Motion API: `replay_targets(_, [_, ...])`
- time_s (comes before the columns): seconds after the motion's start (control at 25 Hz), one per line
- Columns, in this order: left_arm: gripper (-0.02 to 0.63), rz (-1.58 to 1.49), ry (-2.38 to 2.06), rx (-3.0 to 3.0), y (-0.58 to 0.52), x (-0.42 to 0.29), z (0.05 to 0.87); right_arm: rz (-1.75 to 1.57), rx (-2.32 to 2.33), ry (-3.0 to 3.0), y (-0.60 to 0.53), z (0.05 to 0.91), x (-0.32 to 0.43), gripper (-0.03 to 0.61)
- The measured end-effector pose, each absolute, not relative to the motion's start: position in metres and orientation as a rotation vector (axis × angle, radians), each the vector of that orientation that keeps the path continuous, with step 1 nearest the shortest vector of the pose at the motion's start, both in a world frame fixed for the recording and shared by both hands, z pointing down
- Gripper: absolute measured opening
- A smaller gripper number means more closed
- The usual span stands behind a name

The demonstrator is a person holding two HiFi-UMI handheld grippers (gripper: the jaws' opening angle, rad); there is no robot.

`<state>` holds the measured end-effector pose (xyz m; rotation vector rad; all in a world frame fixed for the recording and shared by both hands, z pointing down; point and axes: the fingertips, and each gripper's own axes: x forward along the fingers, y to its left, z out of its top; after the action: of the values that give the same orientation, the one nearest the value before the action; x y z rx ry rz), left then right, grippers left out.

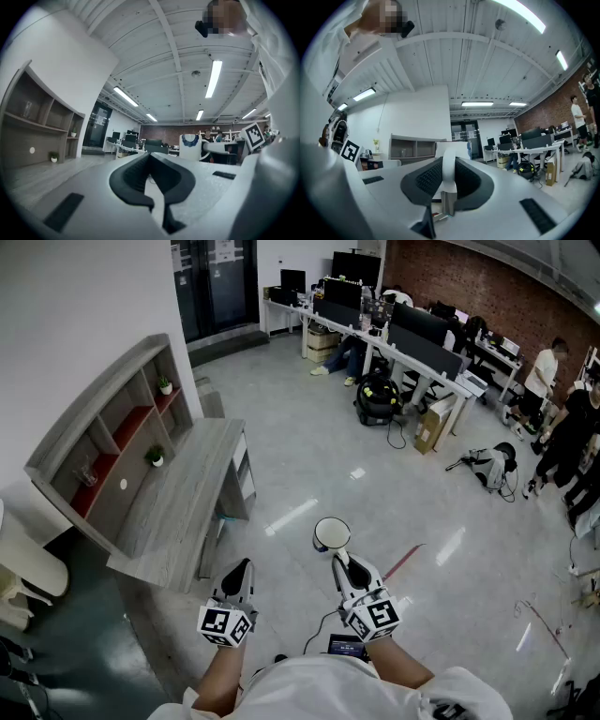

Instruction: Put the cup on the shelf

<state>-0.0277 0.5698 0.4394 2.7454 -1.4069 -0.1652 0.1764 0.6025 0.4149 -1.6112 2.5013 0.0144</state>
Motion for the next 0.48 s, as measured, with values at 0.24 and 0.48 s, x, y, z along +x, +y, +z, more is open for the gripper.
replay_targets(0.24, [0.006, -0.156, -1.407, 2.708, 0.59, -0.005, 0.447, -0.012, -1.653, 2.511, 0.628, 0.42, 0.214, 0.077])
replay_targets(0.48, [0.007, -0.162, -1.346, 2.716, 0.605, 0.0, 0.445, -0.055, -1.596, 2.482, 0.638, 0.415, 0.22, 0.077])
